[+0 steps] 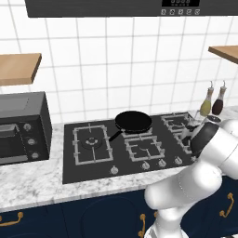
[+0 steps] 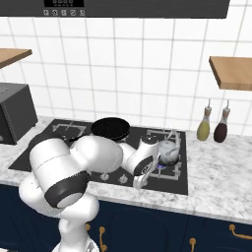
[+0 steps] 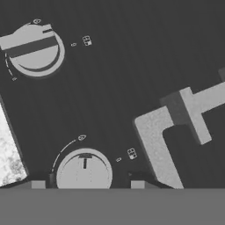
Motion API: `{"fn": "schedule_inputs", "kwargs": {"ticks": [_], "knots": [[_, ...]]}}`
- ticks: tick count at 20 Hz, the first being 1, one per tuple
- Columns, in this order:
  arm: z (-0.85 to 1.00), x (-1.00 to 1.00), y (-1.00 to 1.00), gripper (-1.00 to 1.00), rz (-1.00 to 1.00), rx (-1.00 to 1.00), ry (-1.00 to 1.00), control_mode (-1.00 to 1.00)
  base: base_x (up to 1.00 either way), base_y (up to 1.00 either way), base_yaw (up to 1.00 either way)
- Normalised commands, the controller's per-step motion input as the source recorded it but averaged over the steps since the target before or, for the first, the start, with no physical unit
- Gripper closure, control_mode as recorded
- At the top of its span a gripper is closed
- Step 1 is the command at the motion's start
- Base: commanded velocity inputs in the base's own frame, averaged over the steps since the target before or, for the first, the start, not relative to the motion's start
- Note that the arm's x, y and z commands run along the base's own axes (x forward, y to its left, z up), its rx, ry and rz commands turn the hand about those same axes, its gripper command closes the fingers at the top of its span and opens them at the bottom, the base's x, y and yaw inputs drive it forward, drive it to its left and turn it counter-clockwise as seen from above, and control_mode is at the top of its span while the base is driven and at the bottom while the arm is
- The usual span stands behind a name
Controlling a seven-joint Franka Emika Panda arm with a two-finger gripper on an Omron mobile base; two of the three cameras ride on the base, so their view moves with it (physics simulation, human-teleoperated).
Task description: Pick the kettle from the counter and place it on a stove burner. Then turn the burner on.
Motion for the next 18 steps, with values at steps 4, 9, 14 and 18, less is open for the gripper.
{"fn": "schedule_inputs", "kwargs": {"ticks": [4,9,14,18], "knots": [[0.31,-0.23,0.00,-1.00,0.00,0.00,-0.02,-1.00,0.00,0.00,0.00],[0.79,-0.11,0.00,-1.00,0.00,0.00,0.00,-1.00,0.00,0.00,0.00],[0.60,0.00,0.01,-1.00,0.00,0.00,0.00,-1.00,0.00,0.00,0.00],[0.52,0.00,0.14,-1.00,-0.12,0.00,0.00,-1.00,0.00,0.00,0.00]]}}
